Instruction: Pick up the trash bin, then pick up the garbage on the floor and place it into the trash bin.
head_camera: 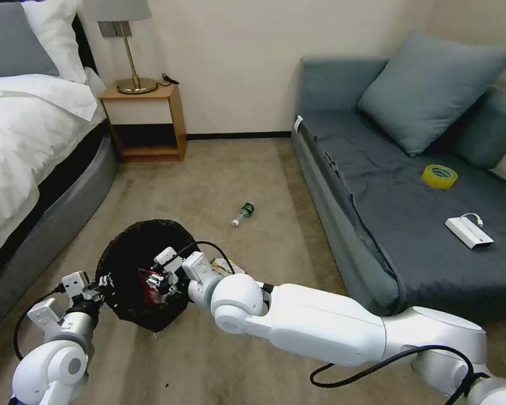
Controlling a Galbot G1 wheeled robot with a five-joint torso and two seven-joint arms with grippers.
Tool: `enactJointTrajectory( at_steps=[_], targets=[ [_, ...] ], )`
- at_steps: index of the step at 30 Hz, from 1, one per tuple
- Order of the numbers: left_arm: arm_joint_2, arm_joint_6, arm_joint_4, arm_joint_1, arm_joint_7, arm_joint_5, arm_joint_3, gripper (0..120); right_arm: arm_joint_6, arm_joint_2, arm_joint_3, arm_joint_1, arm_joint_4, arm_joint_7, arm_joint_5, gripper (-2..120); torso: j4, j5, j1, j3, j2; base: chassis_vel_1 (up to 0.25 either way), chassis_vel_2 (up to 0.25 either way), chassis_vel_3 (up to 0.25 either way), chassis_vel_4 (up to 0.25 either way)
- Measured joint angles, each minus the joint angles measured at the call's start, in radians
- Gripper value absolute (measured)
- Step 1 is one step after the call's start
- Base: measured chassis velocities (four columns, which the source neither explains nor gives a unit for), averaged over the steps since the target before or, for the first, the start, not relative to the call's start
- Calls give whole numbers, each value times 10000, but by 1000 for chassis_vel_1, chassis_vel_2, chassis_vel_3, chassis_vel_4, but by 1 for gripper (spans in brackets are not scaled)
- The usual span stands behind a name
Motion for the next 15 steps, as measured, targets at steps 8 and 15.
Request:
enactJointTrajectory(
  at_steps=[8,15],
  targets=[
    [19,0,26,20,-4,-87,-281,4,522,-155,1189,-1181,358,855,-2884,88,2,0,-1,0,0,0,0,0,0],
    [51,2,71,-15,-20,-107,-499,4,1060,-601,3064,-2770,908,1187,-4885,99,0,2,0,0,0,0,0,0,0]
  ],
)
